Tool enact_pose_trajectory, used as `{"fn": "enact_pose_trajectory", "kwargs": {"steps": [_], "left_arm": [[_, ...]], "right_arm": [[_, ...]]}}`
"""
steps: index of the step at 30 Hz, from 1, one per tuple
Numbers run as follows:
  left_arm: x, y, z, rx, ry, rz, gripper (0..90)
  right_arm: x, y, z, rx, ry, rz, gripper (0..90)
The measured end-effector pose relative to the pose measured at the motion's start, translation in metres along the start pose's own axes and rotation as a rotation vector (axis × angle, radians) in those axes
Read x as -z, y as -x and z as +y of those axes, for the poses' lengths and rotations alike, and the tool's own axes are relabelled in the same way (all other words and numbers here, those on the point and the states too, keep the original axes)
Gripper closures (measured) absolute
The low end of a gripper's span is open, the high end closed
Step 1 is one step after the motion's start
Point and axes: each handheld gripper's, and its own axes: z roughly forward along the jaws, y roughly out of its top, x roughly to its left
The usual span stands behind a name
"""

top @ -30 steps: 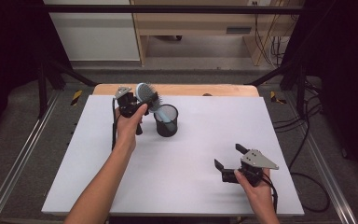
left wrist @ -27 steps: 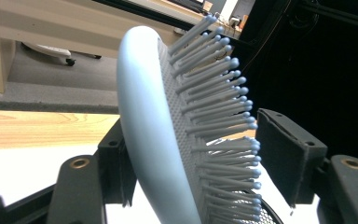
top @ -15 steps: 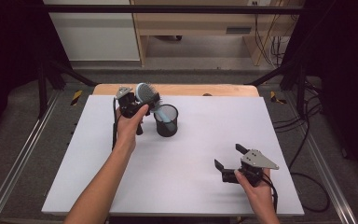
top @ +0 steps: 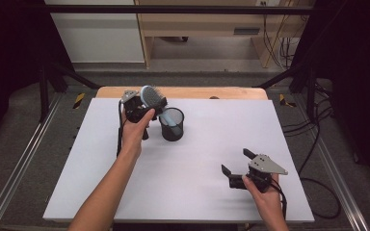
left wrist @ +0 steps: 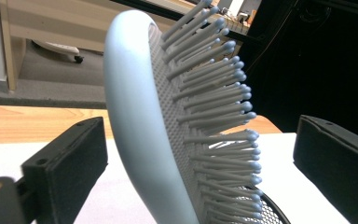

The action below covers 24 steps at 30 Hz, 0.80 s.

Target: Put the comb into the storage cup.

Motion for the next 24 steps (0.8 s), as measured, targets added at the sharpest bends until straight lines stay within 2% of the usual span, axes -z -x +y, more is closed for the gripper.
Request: {"fn": "enact_pose_trajectory", "kwargs": {"steps": [2,14,24], "left_arm": [[0.0001,0.0000,-0.0002,0.007,0.002,0.011,1.8],[0.0019,0.0042,-0.0012,-0.015,0.006,0.003,1.8],[0.0035,0.0062,-0.0025,-0.063,0.004,0.006,1.9]], "right_arm": [[0.0000,0.0001,0.0000,0.000,-0.001,0.000,2.8],[-0.0003,-0.0003,-0.0002,-0.001,-0.002,-0.001,2.9],[-0.0004,-0.0004,-0.0006,-0.001,-0.006,-0.001,2.8]]}}
